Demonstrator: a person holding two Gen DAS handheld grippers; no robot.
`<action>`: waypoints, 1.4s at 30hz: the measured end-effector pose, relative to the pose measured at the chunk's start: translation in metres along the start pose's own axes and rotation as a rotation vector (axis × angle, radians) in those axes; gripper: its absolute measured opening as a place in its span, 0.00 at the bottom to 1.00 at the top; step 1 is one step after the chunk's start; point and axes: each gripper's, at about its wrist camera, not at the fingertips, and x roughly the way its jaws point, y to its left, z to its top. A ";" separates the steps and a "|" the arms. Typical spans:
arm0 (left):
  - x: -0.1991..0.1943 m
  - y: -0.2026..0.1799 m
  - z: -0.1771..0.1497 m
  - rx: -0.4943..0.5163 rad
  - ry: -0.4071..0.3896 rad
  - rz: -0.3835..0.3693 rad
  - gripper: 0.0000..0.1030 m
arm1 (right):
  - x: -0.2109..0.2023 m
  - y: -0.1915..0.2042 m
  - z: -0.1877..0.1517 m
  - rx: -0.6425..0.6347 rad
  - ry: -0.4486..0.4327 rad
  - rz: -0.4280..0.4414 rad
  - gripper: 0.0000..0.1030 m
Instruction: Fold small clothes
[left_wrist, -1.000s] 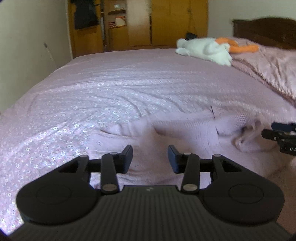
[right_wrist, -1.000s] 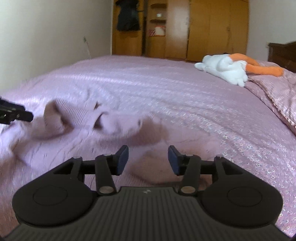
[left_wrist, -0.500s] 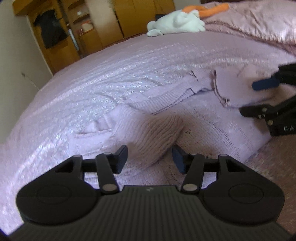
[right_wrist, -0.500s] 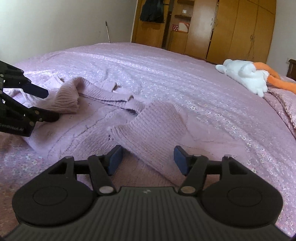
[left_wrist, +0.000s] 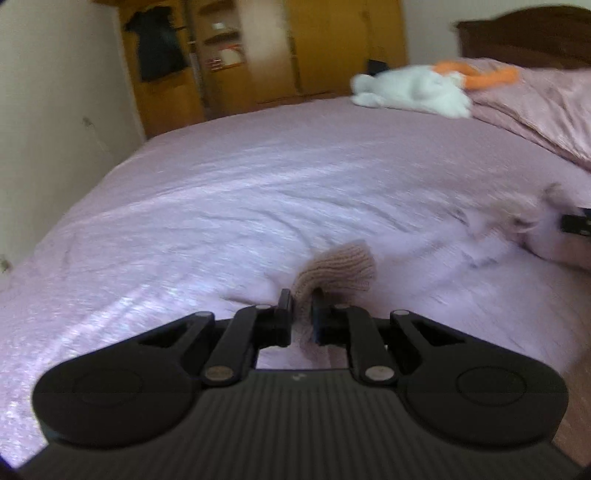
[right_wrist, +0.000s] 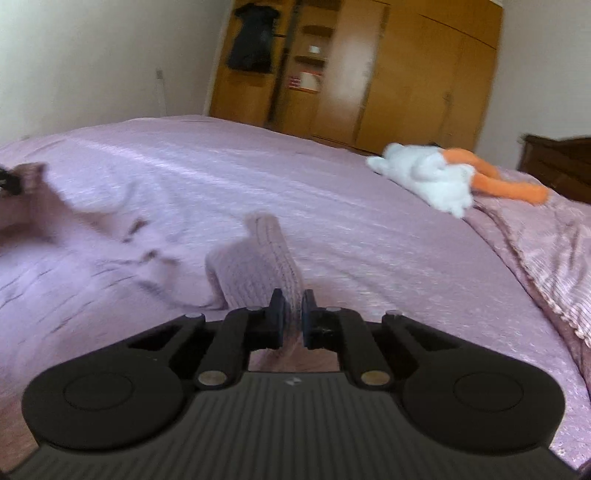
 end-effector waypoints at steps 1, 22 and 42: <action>0.006 0.008 0.002 -0.016 0.006 0.013 0.12 | 0.007 -0.008 0.000 0.020 0.019 -0.023 0.09; 0.045 0.049 -0.014 -0.137 0.169 0.157 0.37 | 0.038 -0.063 -0.014 0.249 0.147 -0.085 0.47; -0.020 0.021 -0.044 -0.171 0.226 0.064 0.39 | 0.053 -0.089 -0.025 0.550 0.261 0.129 0.17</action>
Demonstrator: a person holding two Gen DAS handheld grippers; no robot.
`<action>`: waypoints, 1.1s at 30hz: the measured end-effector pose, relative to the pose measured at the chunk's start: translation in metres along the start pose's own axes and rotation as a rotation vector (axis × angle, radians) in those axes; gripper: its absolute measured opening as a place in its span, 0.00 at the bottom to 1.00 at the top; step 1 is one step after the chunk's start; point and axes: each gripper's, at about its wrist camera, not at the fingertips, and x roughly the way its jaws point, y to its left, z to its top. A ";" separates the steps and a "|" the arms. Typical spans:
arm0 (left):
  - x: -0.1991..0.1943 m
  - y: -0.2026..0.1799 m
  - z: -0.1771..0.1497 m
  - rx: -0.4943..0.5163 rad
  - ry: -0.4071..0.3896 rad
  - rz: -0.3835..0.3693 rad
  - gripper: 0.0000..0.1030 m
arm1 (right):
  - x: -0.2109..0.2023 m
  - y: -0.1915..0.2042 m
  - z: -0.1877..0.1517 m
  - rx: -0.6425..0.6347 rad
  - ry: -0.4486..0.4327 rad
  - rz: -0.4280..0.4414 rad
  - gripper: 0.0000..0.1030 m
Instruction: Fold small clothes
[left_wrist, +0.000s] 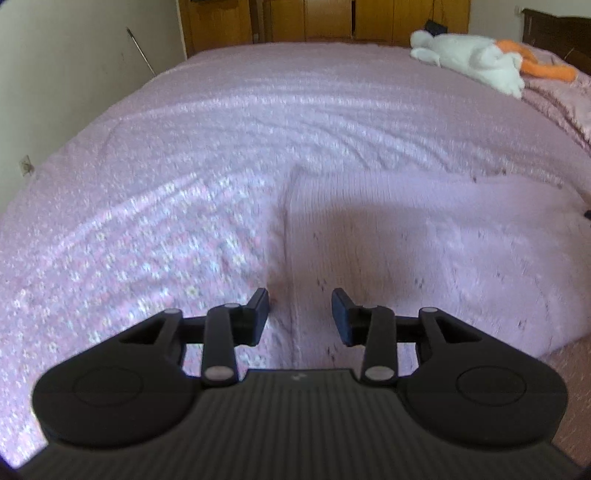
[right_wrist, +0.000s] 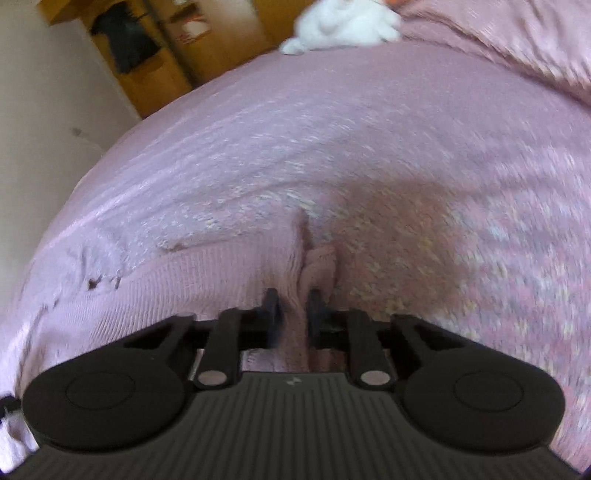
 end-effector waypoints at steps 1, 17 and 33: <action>0.002 -0.001 -0.002 0.006 0.003 0.006 0.39 | 0.000 0.003 -0.001 -0.037 -0.007 -0.025 0.16; -0.013 0.009 -0.007 -0.048 0.017 -0.005 0.43 | -0.044 -0.052 -0.028 0.324 -0.012 0.144 0.67; -0.055 0.011 -0.038 -0.104 0.049 0.007 0.43 | -0.075 -0.060 -0.096 0.324 -0.020 0.300 0.75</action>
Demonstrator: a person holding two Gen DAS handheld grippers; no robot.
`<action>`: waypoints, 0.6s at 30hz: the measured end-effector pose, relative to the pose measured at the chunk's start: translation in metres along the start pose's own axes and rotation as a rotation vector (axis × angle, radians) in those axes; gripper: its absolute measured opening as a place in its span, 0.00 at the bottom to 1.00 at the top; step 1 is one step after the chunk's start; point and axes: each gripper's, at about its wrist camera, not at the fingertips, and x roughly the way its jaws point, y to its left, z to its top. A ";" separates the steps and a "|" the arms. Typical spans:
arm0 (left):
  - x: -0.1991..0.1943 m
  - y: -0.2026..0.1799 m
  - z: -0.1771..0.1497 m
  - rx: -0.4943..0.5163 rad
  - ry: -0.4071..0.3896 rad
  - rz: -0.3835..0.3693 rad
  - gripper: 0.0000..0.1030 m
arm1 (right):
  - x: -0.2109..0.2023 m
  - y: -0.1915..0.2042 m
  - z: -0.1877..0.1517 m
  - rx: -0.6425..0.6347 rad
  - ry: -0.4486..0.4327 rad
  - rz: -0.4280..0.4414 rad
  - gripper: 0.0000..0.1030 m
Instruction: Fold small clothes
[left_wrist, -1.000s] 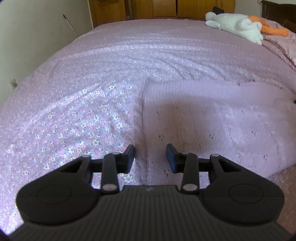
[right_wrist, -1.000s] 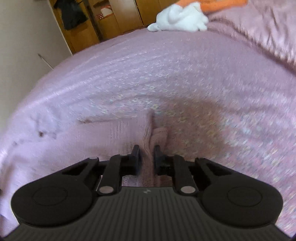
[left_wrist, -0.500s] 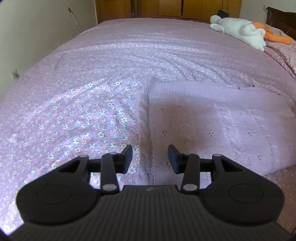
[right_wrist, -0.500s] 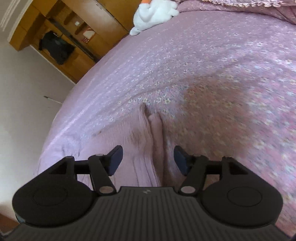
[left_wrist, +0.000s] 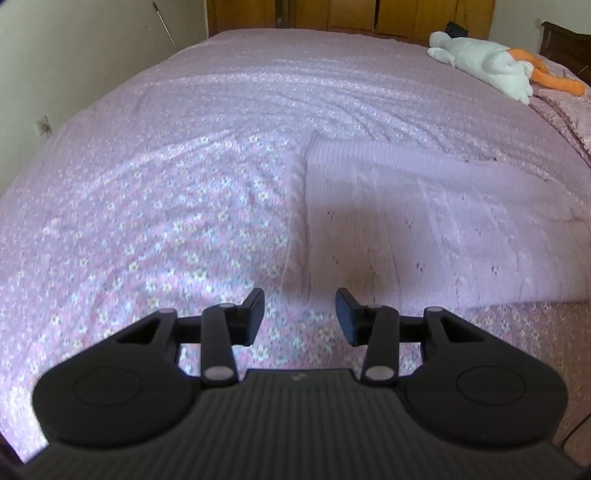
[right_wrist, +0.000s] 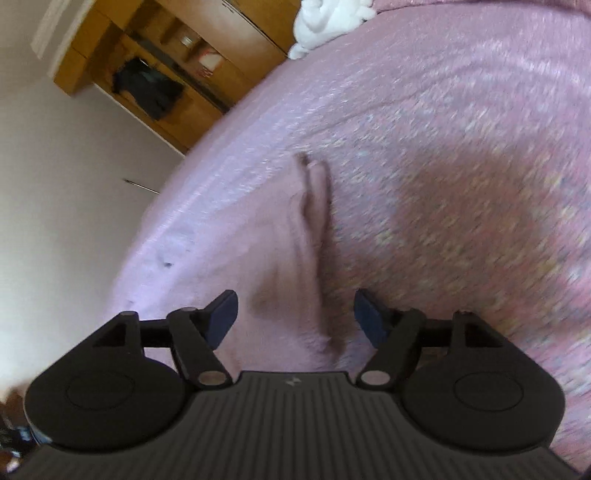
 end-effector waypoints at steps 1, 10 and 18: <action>0.000 0.000 -0.002 -0.005 0.007 0.003 0.43 | 0.002 0.001 0.000 0.009 0.004 0.007 0.75; 0.002 -0.001 -0.006 -0.034 0.049 0.016 0.43 | 0.011 0.005 -0.001 0.047 0.003 0.070 0.77; 0.000 0.000 -0.006 -0.044 0.061 0.016 0.43 | 0.018 0.012 -0.004 0.038 -0.004 0.060 0.76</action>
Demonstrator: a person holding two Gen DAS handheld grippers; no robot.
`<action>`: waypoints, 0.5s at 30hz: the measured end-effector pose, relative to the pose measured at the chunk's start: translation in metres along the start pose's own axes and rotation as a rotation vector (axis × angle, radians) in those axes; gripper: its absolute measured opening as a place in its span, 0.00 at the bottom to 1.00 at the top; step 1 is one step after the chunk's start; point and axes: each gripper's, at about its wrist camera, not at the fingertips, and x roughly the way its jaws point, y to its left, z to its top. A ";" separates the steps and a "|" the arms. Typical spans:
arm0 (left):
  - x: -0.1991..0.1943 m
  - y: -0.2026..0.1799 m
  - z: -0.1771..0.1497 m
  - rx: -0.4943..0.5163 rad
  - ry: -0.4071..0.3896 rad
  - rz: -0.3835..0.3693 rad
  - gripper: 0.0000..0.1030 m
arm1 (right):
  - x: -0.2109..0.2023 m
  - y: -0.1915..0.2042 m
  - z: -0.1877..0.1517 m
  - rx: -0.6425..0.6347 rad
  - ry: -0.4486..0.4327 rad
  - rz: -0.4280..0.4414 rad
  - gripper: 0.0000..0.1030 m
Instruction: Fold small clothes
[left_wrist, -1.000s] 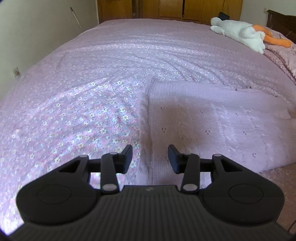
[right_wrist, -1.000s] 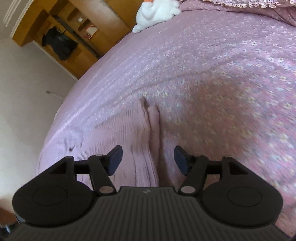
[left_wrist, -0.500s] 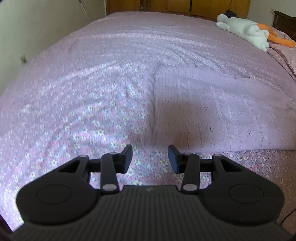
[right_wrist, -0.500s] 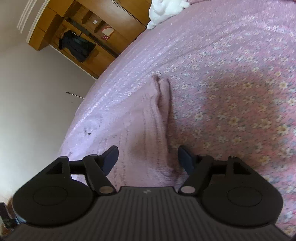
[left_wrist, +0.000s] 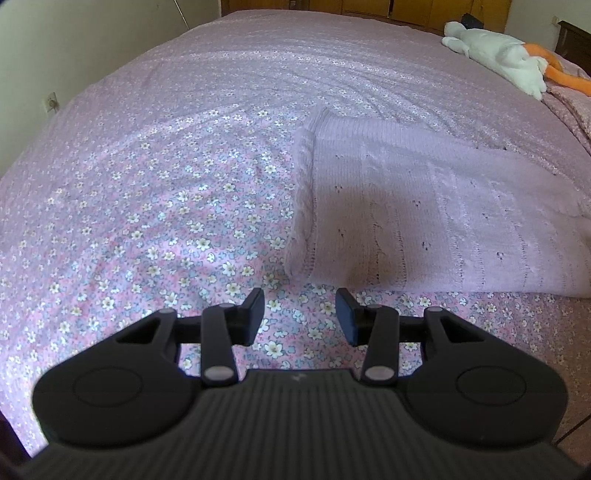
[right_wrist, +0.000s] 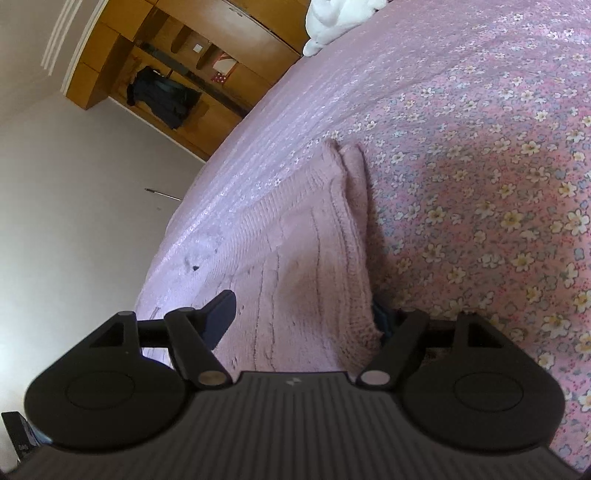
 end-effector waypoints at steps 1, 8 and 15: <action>0.000 -0.001 0.000 0.002 0.002 0.001 0.43 | 0.000 0.001 0.000 -0.005 -0.002 -0.007 0.75; -0.002 -0.007 -0.001 0.026 -0.001 0.011 0.43 | 0.006 -0.016 0.002 0.136 0.033 0.020 0.36; -0.003 -0.009 0.001 0.036 -0.001 0.017 0.43 | 0.010 -0.018 0.001 0.117 0.021 0.023 0.37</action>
